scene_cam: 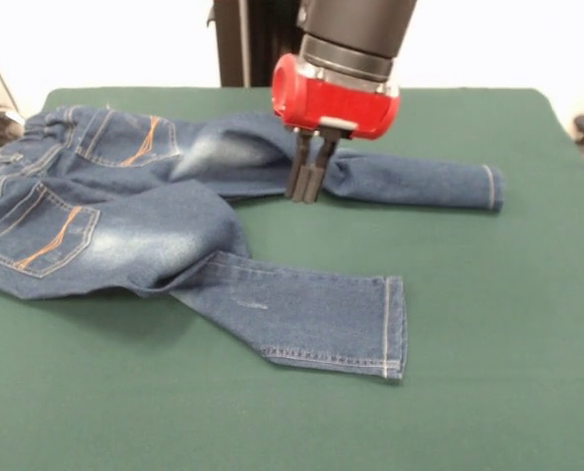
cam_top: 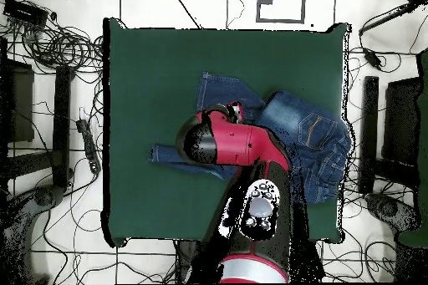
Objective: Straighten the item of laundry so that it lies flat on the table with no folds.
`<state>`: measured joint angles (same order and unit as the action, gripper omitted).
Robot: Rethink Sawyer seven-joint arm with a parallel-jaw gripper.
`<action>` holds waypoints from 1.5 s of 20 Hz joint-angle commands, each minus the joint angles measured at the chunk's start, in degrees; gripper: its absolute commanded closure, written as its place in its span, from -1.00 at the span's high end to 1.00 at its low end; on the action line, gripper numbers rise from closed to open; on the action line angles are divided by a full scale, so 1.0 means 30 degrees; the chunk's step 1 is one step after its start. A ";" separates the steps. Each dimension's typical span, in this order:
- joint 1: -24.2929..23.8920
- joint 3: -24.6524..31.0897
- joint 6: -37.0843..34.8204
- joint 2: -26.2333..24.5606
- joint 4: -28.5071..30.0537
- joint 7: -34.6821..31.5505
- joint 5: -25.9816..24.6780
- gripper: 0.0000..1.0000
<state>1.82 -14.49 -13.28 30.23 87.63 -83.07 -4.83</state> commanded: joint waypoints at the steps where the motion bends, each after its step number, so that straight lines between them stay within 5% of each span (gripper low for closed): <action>1: 0.0475 0.1113 -0.1869 -0.1351 0.0830 -0.3680 0.0568 -1.00; 11: 0.0070 0.2145 -0.1648 -0.2715 -0.1055 -0.2676 0.0446 -1.00; 30: 0.0205 0.3020 -0.4288 -0.2812 -0.3590 -0.1472 0.0203 -1.00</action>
<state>0.91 -13.41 -19.64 25.32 78.36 -83.07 -4.89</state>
